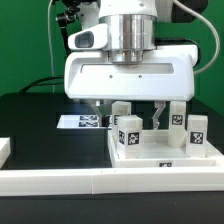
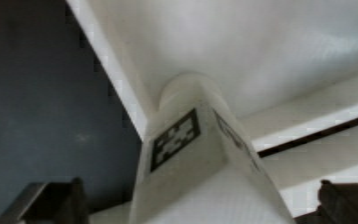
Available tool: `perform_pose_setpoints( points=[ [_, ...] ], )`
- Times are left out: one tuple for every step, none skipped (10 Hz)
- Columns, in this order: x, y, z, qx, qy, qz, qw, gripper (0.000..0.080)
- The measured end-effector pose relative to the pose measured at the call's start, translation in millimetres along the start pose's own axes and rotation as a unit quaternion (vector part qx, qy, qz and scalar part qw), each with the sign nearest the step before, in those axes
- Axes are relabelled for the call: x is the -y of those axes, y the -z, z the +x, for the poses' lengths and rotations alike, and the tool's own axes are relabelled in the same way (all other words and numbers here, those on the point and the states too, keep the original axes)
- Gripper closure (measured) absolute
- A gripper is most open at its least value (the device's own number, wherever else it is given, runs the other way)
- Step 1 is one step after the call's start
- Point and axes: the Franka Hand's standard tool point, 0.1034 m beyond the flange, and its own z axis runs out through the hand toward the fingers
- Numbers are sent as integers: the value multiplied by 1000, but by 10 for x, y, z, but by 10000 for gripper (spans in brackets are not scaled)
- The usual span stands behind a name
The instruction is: Assemble square table
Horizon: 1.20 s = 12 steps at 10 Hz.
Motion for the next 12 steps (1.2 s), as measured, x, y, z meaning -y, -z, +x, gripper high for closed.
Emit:
perform_pose_setpoints(
  points=[
    [9, -3, -4, -1, 54, -2, 999, 151],
    [26, -4, -7, -2, 95, -4, 995, 151],
    [34, -5, -6, -3, 128, -6, 992, 151],
    [27, -9, -11, -2, 160, -7, 987, 151],
    [18, -11, -13, -2, 193, -7, 981, 151],
    [21, -10, -13, -1, 221, -11, 975, 151],
    [17, -8, -9, -1, 249, -13, 968, 151],
    [6, -5, 1, -1, 275, -14, 961, 151],
    [7, -6, -1, -1, 275, -14, 961, 151],
    [4, -9, -2, 0, 274, -15, 962, 249],
    [3, -10, -2, 0, 274, -15, 962, 385],
    [4, -12, -4, 0, 271, -14, 962, 385]
  ],
)
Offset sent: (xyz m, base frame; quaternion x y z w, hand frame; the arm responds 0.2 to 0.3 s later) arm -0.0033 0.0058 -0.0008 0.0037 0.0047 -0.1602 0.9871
